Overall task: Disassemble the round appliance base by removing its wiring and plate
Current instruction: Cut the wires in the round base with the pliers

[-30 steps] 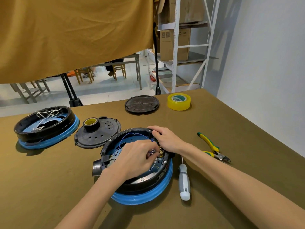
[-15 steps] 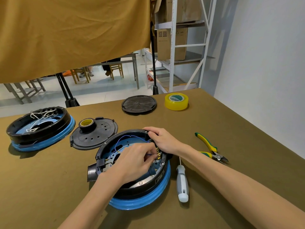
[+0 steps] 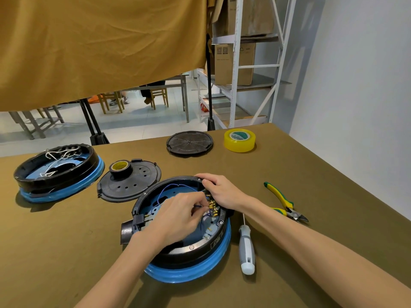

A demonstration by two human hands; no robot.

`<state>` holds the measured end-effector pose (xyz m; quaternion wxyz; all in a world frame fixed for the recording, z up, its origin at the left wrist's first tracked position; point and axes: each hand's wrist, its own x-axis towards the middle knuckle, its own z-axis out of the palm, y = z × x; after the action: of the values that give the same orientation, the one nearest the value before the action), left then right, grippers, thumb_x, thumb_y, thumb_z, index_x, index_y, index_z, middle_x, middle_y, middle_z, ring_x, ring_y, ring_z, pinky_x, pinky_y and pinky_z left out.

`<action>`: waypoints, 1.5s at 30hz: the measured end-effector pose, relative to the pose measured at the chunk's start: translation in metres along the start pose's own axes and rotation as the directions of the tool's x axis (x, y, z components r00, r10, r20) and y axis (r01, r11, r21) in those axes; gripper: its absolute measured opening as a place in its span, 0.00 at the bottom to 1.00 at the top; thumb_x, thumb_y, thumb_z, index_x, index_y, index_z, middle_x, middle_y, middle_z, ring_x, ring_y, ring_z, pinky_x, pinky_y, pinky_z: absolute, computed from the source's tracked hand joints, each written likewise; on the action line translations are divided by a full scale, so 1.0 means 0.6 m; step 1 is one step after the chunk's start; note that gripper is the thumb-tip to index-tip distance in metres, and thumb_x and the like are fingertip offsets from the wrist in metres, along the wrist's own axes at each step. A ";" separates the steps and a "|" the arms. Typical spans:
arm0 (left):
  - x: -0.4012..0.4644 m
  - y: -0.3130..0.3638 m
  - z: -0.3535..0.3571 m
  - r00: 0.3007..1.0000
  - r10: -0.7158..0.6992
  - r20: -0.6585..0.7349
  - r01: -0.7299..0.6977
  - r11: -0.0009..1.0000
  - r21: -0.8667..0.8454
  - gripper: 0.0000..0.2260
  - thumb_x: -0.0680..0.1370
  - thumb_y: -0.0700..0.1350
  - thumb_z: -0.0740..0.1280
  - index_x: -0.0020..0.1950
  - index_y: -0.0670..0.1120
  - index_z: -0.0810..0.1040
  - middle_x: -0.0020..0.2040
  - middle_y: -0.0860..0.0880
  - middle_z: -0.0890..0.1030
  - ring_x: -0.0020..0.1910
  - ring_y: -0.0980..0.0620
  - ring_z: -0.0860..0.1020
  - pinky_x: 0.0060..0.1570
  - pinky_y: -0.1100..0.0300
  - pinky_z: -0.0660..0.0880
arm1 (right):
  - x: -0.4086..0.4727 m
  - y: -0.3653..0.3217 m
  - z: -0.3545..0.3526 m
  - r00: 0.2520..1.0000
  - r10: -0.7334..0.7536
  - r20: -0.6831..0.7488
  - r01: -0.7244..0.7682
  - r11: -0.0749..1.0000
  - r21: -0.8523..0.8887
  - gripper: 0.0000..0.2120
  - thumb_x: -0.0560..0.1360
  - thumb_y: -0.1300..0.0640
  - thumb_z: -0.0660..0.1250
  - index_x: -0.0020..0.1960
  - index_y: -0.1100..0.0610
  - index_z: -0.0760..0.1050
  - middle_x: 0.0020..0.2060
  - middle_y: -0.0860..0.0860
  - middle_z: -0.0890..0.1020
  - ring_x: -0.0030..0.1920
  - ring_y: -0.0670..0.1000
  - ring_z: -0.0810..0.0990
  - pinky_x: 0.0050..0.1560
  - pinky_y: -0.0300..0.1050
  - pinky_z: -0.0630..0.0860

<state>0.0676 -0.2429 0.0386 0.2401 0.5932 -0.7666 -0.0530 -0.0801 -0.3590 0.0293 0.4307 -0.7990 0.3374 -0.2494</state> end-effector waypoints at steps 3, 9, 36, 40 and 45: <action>0.002 -0.002 -0.002 1.000 0.014 0.028 -0.014 1.000 -0.020 0.05 0.82 0.51 0.67 0.46 0.57 0.77 0.37 0.59 0.79 0.41 0.60 0.76 0.36 0.64 0.69 | -0.001 -0.001 0.003 1.000 -0.006 -0.018 0.006 1.000 0.005 0.17 0.86 0.59 0.53 0.70 0.56 0.76 0.63 0.50 0.82 0.63 0.48 0.78 0.68 0.45 0.72; 0.000 -0.010 -0.009 1.000 0.005 0.017 -0.004 0.998 -0.061 0.06 0.80 0.55 0.70 0.51 0.58 0.85 0.44 0.61 0.80 0.43 0.61 0.78 0.45 0.56 0.77 | -0.004 -0.007 0.001 0.999 0.025 -0.020 -0.025 1.000 -0.013 0.18 0.87 0.58 0.53 0.73 0.57 0.74 0.66 0.51 0.80 0.66 0.49 0.77 0.71 0.49 0.71; 0.033 0.016 0.015 0.928 -0.340 0.152 0.373 0.844 -0.386 0.10 0.79 0.52 0.72 0.40 0.51 0.85 0.36 0.53 0.84 0.34 0.64 0.78 0.38 0.66 0.72 | -0.018 0.013 -0.001 0.973 0.146 -0.178 -0.144 0.989 0.024 0.15 0.84 0.53 0.59 0.64 0.52 0.82 0.59 0.47 0.84 0.62 0.49 0.79 0.69 0.53 0.72; 0.028 0.028 0.024 0.921 -0.388 0.040 0.382 0.877 -0.293 0.10 0.80 0.54 0.70 0.42 0.52 0.82 0.38 0.54 0.83 0.37 0.61 0.78 0.40 0.61 0.73 | -0.015 -0.003 -0.008 0.981 0.095 -0.168 -0.101 0.995 -0.027 0.14 0.84 0.51 0.60 0.59 0.55 0.83 0.53 0.48 0.85 0.56 0.50 0.81 0.64 0.55 0.75; 0.016 0.043 0.026 0.948 -0.292 -0.127 0.275 0.951 -0.139 0.04 0.80 0.55 0.67 0.50 0.56 0.77 0.50 0.57 0.75 0.52 0.56 0.75 0.53 0.54 0.75 | -0.081 0.026 -0.086 0.913 0.106 -0.394 -0.322 0.781 -0.536 0.20 0.82 0.42 0.59 0.67 0.51 0.75 0.61 0.55 0.78 0.62 0.57 0.77 0.63 0.54 0.73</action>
<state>0.0365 -0.2474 0.0372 0.3203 0.6842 -0.6491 -0.0891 -0.1521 -0.3557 0.0365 0.1215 -0.7925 0.5573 -0.2158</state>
